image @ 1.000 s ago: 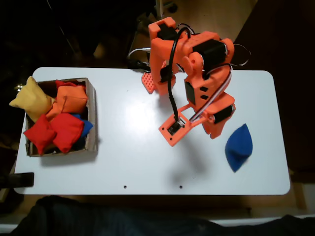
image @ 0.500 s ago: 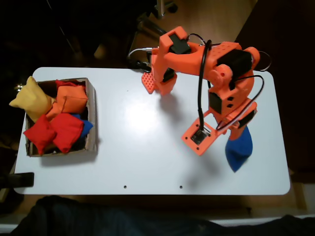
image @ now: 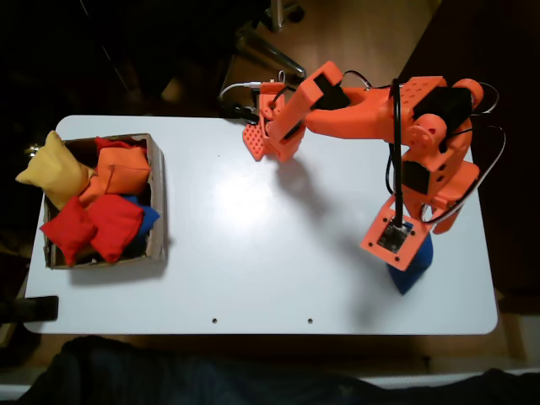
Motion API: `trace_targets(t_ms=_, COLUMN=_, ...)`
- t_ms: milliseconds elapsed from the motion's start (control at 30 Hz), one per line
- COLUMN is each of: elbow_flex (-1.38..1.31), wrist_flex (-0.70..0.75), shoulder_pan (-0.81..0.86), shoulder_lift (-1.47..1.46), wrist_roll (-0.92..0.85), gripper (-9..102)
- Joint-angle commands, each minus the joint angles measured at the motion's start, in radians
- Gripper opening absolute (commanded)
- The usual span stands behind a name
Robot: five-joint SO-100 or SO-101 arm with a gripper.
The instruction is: Grasp a bag and put it in the box.
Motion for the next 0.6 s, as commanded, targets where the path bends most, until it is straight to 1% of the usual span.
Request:
trace_targets(t_ms=0, elbow_flex=-0.072, wrist_flex=0.023, shoulder_pan=-0.026, shoulder_lift=-0.017, wrist_roll=-0.018, gripper=18)
trace_targets(t_ms=67, elbow_flex=-0.086, wrist_flex=0.026, shoulder_pan=-0.038, shoulder_lift=-0.038, wrist_roll=-0.035, gripper=23)
trace_targets(t_ms=200, elbow_flex=-0.101, wrist_flex=0.026, shoulder_pan=-0.064, shoulder_lift=-0.081, wrist_roll=-0.064, gripper=27)
trace_targets(t_ms=567, elbow_flex=-0.101, wrist_flex=0.035, shoulder_pan=-0.1, shoulder_lift=-0.204, wrist_roll=-0.132, gripper=29)
